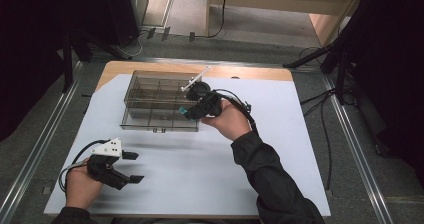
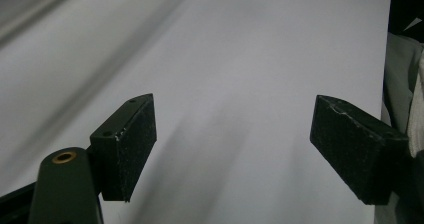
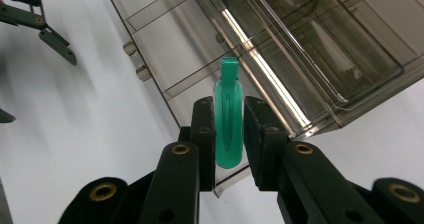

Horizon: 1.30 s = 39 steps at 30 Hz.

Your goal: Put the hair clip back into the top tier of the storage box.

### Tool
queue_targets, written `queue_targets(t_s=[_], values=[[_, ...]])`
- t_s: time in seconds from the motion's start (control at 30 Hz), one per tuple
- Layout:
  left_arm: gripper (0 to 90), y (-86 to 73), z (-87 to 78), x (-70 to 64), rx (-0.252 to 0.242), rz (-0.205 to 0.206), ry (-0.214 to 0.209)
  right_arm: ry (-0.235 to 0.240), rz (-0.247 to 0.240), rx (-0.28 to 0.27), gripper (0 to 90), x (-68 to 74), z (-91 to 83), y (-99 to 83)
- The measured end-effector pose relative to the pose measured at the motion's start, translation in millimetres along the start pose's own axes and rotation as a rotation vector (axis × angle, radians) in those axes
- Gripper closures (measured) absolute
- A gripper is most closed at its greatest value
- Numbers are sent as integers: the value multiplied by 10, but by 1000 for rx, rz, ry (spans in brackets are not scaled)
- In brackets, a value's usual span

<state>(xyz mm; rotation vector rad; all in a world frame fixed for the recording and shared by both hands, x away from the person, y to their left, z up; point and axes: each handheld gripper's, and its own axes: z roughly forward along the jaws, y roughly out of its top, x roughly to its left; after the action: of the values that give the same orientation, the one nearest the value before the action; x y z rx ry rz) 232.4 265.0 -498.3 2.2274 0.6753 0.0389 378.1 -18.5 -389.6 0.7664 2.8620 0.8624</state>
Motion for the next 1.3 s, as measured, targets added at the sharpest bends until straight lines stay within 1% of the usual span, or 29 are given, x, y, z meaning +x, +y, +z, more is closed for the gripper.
queue_targets(t_s=[0.1, 0.3, 0.43, 0.47, 0.5, 0.67, 0.77, 0.87, 1.03, 1.1, 1.17, 1.3], values=[[197, -9, -8, -6, -1, -4, -1, -5, 2, 11, 776, -9, 69, -1], [197, -22, -19, -10, -1, -6, -1, 3, -1, 26, 775, 16, 174, 11], [212, -22, -30, -4, 7, -4, -17, 3, 1, 36, 775, 9, 260, 6], [217, -22, -30, -4, 7, -4, -17, 2, -5, 37, 775, -3, 282, 3], [218, -25, -39, -1, 3, -4, -22, 0, 6, 44, 775, -4, 300, -1], [218, -35, -42, -7, -3, 8, -19, -3, 6, 47, 774, -21, 347, -3], [236, -37, -54, 5, -8, 19, -41, -6, 7, 45, 774, -23, 364, -2], [240, -47, -69, 13, -28, 13, -51, -11, 11, 49, 774, -29, 379, -3], [255, -47, -68, 14, -25, 11, -45, -12, 7, 54, 773, -40, 415, -10], [244, -41, -52, -1, -10, 18, -38, -15, 10, 58, 773, -39, 426, -10], [232, -36, -35, -14, -5, 22, -44, -21, 13, 61, 773, -38, 435, -13], [223, -31, -38, -13, -10, 16, -44, -18, 14, 60, 772, -64, 452, -20]])
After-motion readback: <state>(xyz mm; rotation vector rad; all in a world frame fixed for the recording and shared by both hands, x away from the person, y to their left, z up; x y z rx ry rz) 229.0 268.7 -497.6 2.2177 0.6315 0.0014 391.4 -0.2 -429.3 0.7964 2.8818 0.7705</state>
